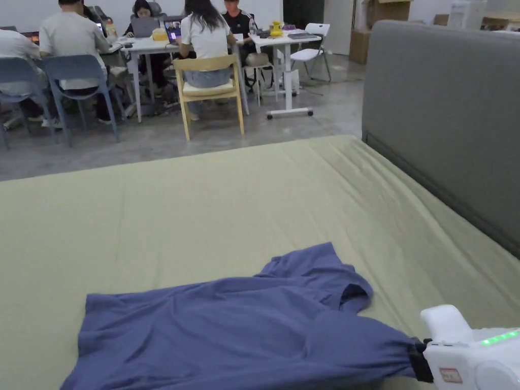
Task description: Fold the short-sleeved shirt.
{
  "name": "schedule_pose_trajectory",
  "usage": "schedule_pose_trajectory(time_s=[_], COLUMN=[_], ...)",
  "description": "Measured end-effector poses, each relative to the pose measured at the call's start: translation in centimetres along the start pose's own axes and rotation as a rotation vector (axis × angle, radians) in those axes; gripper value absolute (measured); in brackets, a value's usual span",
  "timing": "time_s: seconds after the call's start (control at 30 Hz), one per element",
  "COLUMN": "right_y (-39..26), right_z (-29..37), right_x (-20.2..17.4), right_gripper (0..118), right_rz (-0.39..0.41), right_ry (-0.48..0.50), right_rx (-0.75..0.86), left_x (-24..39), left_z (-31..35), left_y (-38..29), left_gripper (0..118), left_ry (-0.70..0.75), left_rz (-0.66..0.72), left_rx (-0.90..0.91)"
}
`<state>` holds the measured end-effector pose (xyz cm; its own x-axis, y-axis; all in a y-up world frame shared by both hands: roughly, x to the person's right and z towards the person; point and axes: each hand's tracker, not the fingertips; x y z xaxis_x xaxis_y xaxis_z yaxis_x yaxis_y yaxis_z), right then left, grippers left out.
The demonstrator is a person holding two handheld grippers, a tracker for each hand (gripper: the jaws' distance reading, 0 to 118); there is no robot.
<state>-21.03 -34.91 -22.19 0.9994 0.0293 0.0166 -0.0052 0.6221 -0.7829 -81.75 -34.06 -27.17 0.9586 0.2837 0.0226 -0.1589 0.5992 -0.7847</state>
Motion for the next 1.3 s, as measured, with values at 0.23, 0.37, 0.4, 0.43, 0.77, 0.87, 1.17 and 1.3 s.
schedule_pose_trajectory(time_s=[0.23,0.37,0.4,0.43,0.77,0.87,1.17,1.3], right_y=[-7.0,-10.7,-11.7,-12.2,-15.6,-16.3,-11.8,-7.2], right_z=[6.3,7.7,7.7,7.6,2.8,0.8,7.1,12.6], right_x=[-0.2,0.0,0.1,0.0,0.4,0.7,1.6,-0.9], right_gripper=[4,4,4,4,4,4,118,118], right_rz=[0.007,0.023,0.023,0.023,0.067,0.062,-0.042,-0.039], right_ry=[0.017,0.015,0.01,0.008,-0.001,0.005,0.093,0.078], right_rx=[-0.004,-0.056,-0.066,-0.074,-0.229,-0.275,-0.105,0.037], left_x=[-2.0,-3.0,-3.2,-3.4,-5.7,-5.9,-2.4,-1.1], left_z=[5.6,7.3,7.3,7.2,2.0,1.7,8.4,12.8], left_y=[-6.3,-9.8,-10.9,-11.6,-16.8,-16.6,-13.9,-12.0], left_gripper=[0,0,0,0,0,0,118,118], left_ry=[-0.023,-0.023,-0.041,-0.046,-0.017,-0.009,0.001,0.043], left_rz=[0.016,0.007,0.023,0.027,0.08,0.074,0.05,0.026], left_rx=[-0.035,-0.085,-0.103,-0.114,-0.248,-0.263,0.004,0.207])
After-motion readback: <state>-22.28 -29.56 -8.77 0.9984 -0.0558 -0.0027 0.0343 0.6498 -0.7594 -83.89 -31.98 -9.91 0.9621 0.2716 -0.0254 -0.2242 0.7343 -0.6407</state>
